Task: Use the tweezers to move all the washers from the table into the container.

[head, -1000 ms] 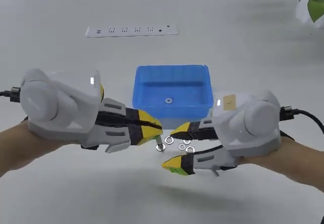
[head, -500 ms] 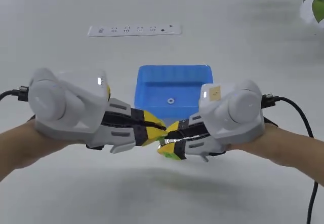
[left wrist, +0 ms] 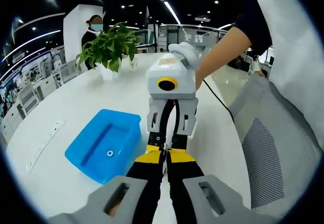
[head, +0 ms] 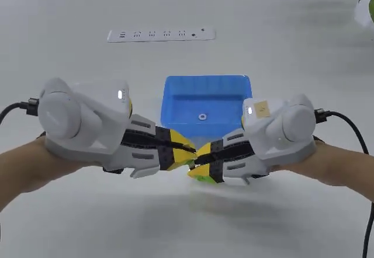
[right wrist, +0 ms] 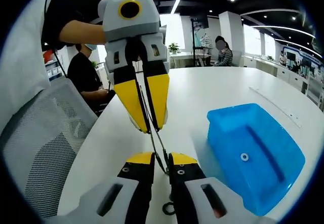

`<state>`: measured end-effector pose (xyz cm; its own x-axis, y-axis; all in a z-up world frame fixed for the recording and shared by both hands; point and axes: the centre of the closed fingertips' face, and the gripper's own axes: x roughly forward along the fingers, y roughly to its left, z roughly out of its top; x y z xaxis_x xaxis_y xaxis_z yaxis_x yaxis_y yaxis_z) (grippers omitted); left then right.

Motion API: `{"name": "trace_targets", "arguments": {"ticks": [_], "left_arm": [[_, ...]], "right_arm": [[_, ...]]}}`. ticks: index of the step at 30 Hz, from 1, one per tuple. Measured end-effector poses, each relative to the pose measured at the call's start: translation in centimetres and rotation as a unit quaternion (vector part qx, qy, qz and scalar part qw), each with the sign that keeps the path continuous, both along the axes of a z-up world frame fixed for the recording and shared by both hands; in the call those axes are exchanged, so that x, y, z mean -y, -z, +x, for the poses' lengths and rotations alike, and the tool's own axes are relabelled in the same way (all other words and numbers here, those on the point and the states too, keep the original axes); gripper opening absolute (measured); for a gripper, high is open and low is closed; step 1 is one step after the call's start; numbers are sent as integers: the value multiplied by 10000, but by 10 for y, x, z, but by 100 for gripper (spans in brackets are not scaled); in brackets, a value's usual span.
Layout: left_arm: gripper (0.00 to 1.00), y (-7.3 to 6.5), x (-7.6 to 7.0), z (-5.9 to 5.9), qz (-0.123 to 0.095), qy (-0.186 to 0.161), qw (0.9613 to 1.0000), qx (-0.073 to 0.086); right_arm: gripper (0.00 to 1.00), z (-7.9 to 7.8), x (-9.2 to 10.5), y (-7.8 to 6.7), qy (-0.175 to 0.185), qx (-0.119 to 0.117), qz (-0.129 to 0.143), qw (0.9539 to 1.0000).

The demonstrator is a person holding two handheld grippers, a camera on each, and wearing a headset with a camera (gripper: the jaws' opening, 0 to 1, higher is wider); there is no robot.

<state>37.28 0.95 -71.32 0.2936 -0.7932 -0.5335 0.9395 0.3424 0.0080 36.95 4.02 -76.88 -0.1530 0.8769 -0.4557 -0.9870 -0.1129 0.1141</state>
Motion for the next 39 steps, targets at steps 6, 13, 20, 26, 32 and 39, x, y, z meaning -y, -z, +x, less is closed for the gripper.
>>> {"name": "trace_targets", "arguments": {"ticks": [6,13,20,26,32,39], "left_arm": [[6,0,-1,3,41,-47,10000,16],[6,-1,-1,3,76,-126,9999,7],[7,-2,1,2,67,-333,9994,-76],[19,-12,4,-5,-58,-396,9991,-101],[33,-18,-12,-10,44,-697,9975,43],[44,-31,-36,-19,-165,-1256,9918,154]], "right_arm": [[11,1,-5,-2,-44,-67,121,9999],[9,-1,-5,-3,-211,232,221,9993],[9,-3,-5,-4,-186,344,241,9989],[9,-9,-8,-8,-117,319,284,9990],[9,-6,-8,-15,-76,333,261,9991],[9,-1,-3,-37,34,344,389,9986]]}}
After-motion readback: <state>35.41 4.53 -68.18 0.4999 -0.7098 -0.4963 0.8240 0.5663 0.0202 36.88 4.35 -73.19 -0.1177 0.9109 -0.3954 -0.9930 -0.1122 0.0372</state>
